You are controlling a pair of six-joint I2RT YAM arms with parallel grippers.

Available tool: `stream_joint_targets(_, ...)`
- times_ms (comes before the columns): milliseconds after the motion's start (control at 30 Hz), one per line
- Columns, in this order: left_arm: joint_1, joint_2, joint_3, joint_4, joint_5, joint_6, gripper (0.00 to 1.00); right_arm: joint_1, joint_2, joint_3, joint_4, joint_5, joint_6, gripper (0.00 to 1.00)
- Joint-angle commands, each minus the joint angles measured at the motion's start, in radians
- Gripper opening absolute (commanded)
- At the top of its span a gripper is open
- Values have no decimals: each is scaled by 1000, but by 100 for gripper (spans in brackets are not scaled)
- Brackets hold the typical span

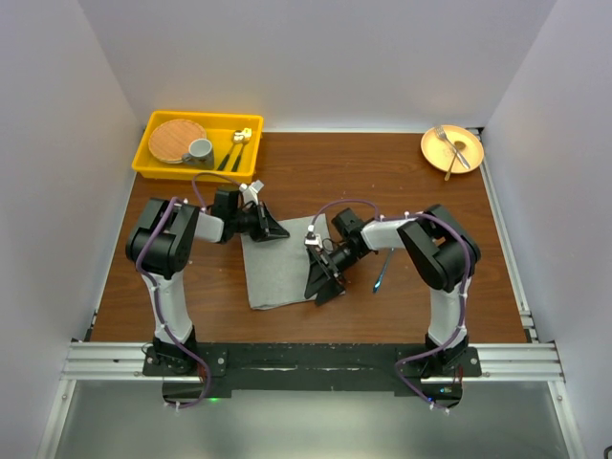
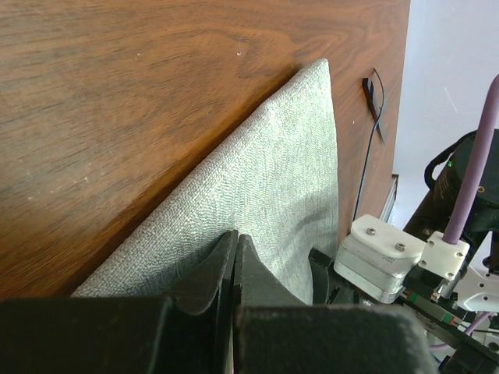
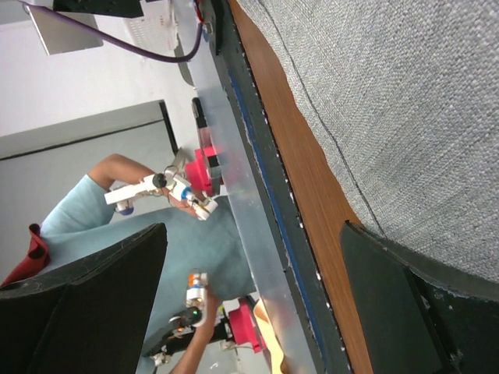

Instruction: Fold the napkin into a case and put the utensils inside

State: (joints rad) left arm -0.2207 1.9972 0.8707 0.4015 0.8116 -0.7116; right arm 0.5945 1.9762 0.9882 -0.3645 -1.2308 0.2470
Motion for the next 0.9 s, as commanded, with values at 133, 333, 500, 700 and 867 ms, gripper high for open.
stream_joint_targets(133,14,17,-4,-61,-57,70,0,-13,-126,214,-117,2,21,98)
stream_joint_targets(333,11,23,13,-69,-48,77,0,-88,-45,308,-51,10,91,98)
stream_joint_targets(500,11,29,22,-82,-43,86,0,-104,45,349,-65,8,46,98)
stream_joint_targets(700,11,38,21,-84,-42,86,0,-124,151,353,-70,19,-5,98)
stream_joint_targets(867,11,43,27,-92,-38,90,0,-147,217,354,-89,19,-34,98)
